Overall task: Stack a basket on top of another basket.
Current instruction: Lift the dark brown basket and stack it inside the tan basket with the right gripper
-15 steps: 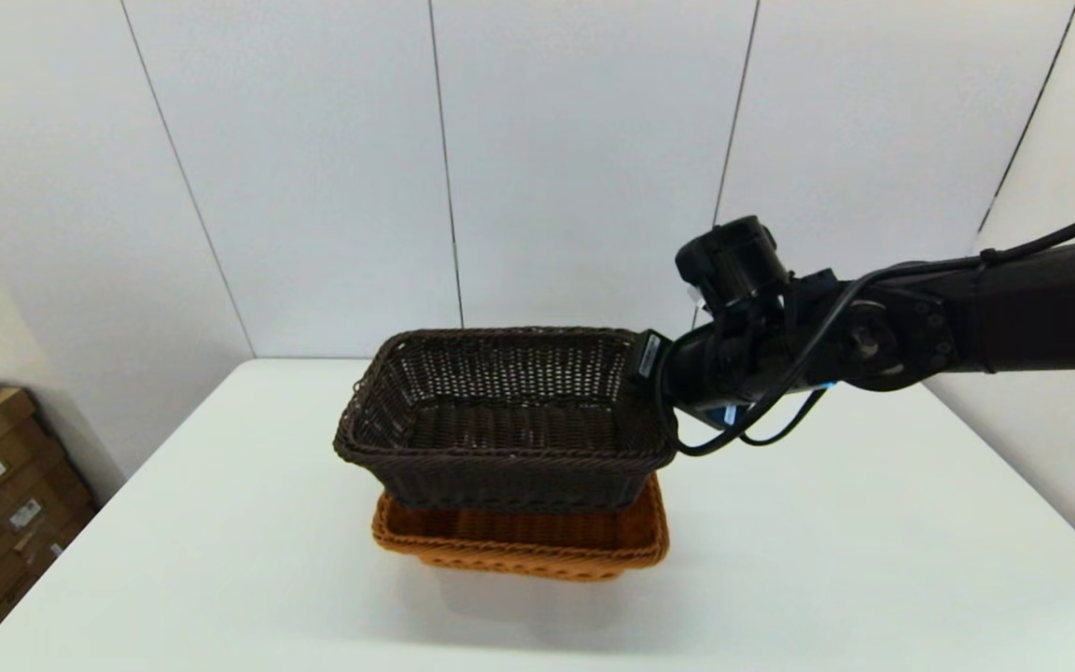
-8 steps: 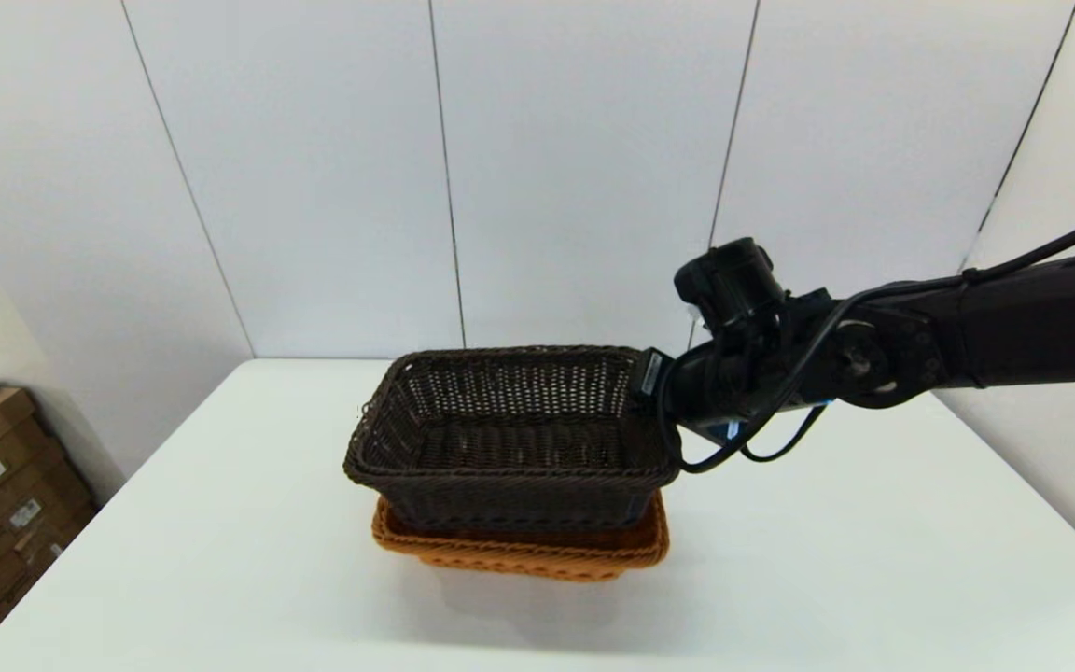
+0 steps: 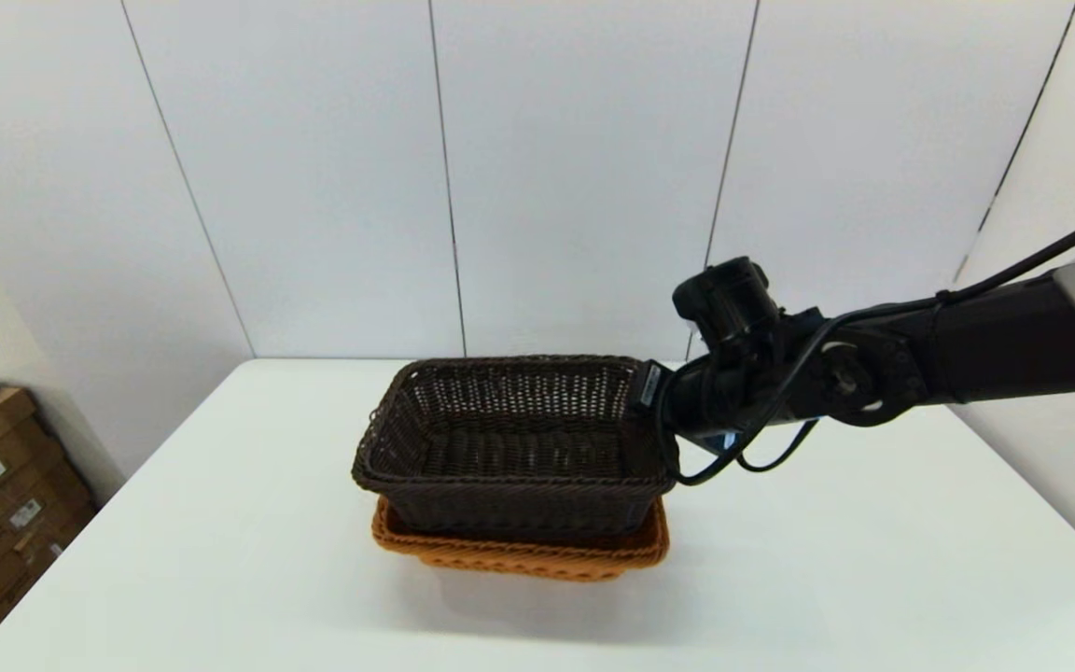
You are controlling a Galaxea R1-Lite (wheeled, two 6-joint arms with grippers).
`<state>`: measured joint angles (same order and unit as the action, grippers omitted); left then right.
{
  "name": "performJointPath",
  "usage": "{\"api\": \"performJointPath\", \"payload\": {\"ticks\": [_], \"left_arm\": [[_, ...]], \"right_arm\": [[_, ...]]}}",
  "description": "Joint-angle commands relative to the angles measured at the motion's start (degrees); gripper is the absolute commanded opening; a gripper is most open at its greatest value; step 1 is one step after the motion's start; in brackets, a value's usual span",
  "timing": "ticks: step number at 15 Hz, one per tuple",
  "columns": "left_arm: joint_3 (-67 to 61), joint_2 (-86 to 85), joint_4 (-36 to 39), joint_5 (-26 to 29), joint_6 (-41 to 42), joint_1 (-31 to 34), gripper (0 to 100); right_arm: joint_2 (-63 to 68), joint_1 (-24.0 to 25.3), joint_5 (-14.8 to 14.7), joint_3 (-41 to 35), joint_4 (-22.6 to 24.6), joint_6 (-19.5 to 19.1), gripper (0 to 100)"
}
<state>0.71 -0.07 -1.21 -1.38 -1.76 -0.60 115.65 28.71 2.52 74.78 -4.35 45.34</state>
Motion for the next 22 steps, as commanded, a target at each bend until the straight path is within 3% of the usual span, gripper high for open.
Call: {"api": "performJointPath", "payload": {"ticks": [1,3,7,19,20,22], "left_arm": [[0.0,-0.01,-0.02,-0.03,0.0,-0.02,100],[0.0,-0.01,-0.02,-0.03,0.0,-0.02,100],[0.0,-0.01,-0.02,-0.03,0.0,-0.02,100],[0.0,-0.01,-0.02,-0.03,0.0,0.07,100],[0.0,-0.01,-0.02,-0.03,0.0,-0.02,100],[0.0,-0.01,-0.02,-0.03,0.0,-0.02,100]], "right_arm": [[0.45,-0.32,0.11,-0.86,-0.04,0.1,0],[1.24,-0.41,0.03,-1.39,0.31,0.01,0],[2.12,-0.67,0.29,-3.85,5.76,-0.07,0],[1.86,-0.67,0.29,-4.73,5.76,-0.34,0],[1.86,-0.67,0.2,-4.82,5.76,-0.34,100],[1.95,-0.67,0.2,-4.73,5.76,-0.34,100]]}}
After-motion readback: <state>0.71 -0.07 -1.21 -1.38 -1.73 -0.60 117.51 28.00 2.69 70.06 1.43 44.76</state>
